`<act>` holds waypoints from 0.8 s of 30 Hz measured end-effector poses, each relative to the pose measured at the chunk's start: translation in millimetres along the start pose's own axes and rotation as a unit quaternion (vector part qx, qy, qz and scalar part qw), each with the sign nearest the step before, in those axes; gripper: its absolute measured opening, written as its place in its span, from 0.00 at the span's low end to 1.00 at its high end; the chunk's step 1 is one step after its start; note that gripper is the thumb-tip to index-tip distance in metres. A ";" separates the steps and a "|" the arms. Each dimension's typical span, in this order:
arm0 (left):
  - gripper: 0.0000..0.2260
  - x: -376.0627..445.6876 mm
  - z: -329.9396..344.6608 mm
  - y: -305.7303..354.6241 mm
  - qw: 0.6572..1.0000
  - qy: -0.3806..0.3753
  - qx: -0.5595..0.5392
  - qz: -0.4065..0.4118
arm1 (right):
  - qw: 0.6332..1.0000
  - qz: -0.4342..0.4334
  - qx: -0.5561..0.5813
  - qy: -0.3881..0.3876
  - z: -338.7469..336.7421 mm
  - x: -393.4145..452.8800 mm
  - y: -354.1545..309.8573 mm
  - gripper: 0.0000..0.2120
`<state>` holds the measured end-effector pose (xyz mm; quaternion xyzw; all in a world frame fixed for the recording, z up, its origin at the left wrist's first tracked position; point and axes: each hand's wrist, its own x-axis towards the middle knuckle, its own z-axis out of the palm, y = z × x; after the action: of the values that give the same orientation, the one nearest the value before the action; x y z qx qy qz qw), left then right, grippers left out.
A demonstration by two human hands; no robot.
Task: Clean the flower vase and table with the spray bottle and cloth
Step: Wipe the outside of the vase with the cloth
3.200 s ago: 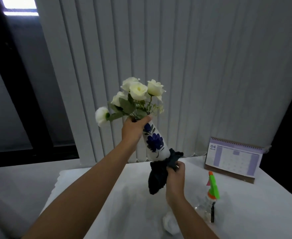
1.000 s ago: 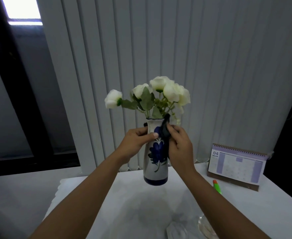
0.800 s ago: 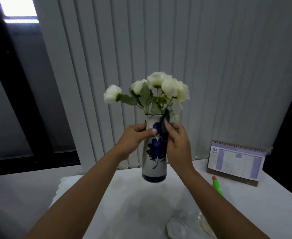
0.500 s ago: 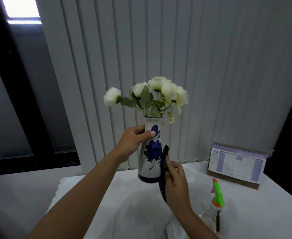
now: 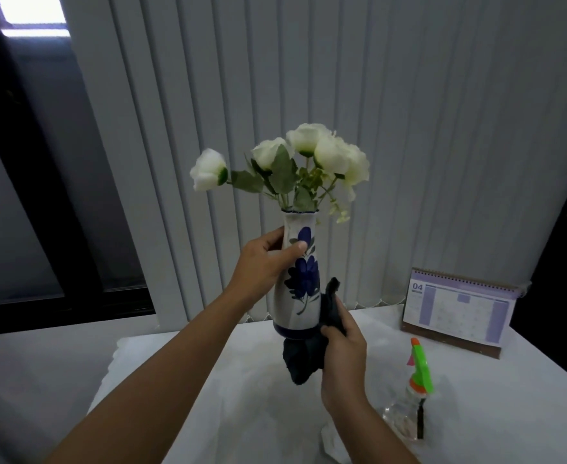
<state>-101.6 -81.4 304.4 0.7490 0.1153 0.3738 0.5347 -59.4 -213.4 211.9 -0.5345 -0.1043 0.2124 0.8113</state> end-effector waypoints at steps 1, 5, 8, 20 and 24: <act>0.13 -0.8 -1.2 0.9 1.000 -0.001 0.017 0.007 | 1.000 -0.001 0.003 -0.004 -0.4 1.4 -1.8 0.31; 0.14 -1.6 -13.1 2.2 0.995 -0.069 0.075 -0.008 | 1.000 0.009 -0.006 -0.025 -6.3 11.5 -8.5 0.30; 0.26 -4.3 -27.2 -0.5 0.977 -0.192 0.054 -0.070 | 0.998 0.039 -0.014 -0.042 -13.9 22.6 -12.9 0.29; 0.29 -7.5 -18.7 -20.3 0.980 -0.149 0.056 -0.119 | 0.992 0.029 -0.090 -0.079 -19.6 27.6 -20.3 0.27; 0.34 -9.8 -14.6 -22.5 0.983 -0.138 0.046 -0.115 | 0.994 0.031 -0.074 -0.076 -17.5 24.5 -15.9 0.26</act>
<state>-113.2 -67.6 282.4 0.7990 0.1428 0.1975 0.5497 -27.0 -222.1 217.9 -0.5780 -0.1645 0.2689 0.7527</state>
